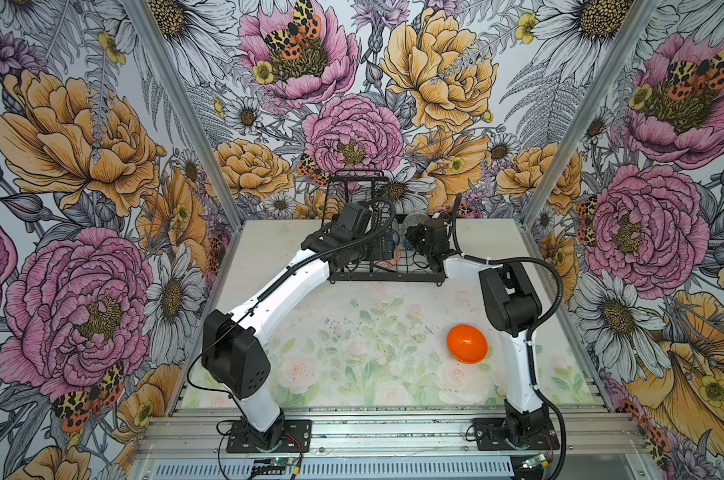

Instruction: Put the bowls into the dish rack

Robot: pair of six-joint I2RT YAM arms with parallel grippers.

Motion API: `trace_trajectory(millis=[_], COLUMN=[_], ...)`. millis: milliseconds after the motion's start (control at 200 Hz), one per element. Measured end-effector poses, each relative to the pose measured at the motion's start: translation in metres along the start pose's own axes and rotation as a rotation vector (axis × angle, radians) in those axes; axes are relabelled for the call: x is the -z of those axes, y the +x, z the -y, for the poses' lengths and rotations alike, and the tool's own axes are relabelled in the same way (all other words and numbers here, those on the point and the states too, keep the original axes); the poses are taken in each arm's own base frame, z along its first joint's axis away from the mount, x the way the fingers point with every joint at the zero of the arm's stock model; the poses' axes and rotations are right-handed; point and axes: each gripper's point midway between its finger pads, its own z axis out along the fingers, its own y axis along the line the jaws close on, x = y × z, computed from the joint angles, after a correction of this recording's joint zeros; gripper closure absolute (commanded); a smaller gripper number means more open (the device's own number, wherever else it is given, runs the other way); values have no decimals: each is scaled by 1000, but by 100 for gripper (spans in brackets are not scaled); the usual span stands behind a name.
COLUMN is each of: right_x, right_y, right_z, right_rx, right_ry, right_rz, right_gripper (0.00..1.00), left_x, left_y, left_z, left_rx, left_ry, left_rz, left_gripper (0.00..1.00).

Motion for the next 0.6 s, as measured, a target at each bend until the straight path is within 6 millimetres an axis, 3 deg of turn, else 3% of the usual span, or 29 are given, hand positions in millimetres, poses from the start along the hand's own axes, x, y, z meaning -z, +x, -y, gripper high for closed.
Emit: trace_trajectory(millis=[600], right_x=[4], right_y=[3], right_z=[3], right_rx=[-35], right_ry=[3], right_rz=[15], right_gripper=[99], left_x=[-1], left_y=[7], left_z=[-5], left_rx=[9], left_ry=[-7], left_rz=[-16], left_gripper=[1])
